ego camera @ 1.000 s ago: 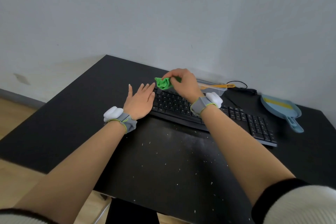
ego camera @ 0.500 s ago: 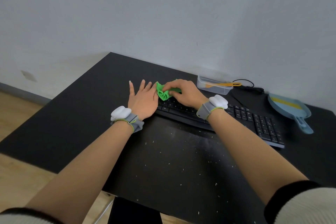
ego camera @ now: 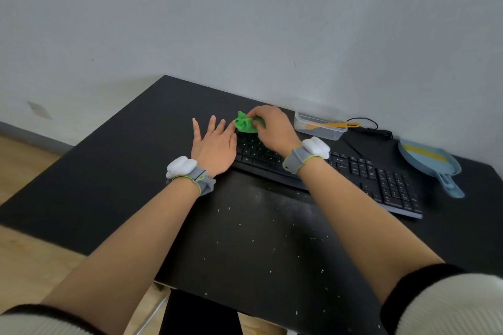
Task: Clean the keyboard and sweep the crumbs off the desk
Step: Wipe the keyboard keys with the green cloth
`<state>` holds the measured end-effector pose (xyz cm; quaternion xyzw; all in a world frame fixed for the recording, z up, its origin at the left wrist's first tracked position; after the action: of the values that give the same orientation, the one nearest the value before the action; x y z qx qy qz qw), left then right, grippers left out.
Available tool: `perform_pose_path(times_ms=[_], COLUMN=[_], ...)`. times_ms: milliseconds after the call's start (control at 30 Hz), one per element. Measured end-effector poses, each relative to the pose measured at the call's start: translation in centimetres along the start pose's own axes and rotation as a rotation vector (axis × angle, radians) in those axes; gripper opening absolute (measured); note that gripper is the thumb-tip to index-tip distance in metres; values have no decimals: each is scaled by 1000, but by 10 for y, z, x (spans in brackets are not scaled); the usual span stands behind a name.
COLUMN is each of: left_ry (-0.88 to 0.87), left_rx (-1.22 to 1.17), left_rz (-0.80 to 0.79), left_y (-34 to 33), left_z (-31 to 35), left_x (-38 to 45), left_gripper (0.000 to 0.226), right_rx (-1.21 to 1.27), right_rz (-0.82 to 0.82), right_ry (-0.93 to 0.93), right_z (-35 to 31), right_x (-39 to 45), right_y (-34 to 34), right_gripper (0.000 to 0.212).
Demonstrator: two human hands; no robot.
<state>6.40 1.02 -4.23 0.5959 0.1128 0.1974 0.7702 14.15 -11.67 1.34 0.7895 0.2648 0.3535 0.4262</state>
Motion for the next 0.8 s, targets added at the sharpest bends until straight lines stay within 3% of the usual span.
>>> perform_pose_path(times_ms=[100, 300, 467, 567, 667, 800], left_ry=[-4, 8, 7, 6, 3, 3], left_rx=[10, 31, 9, 0, -6, 1], left_rz=[-1, 25, 15, 1, -5, 1], left_y=[1, 1, 1, 0, 0, 2], left_z=[1, -1, 0, 0, 0, 0], left_x=[-2, -1, -1, -1, -1, -3], left_gripper=[52, 53, 53, 53, 53, 53], right_rx=[-74, -144, -271, -198, -125, -65], right_rz=[-176, -259, -448, -321, -165, -196], right_ry=[12, 131, -103, -149, -56, 37], right_z=[-4, 7, 24, 20, 10, -5], right_x=[1, -11, -26, -23, -16, -9], right_y=[-17, 8, 53, 72, 58, 15], right_gripper=[34, 28, 14, 19, 30, 31])
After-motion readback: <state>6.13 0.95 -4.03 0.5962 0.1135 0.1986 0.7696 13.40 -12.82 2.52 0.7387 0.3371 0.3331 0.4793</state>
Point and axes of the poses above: each hand's wrist, its own x-axis towards the middle knuckle, its own y-axis out of the back of the hand, z = x × y, the point moved 4 cm from there along x, towards the middle knuckle, and after that the axes turned 12 degrees about y, right-handed, at the moved point
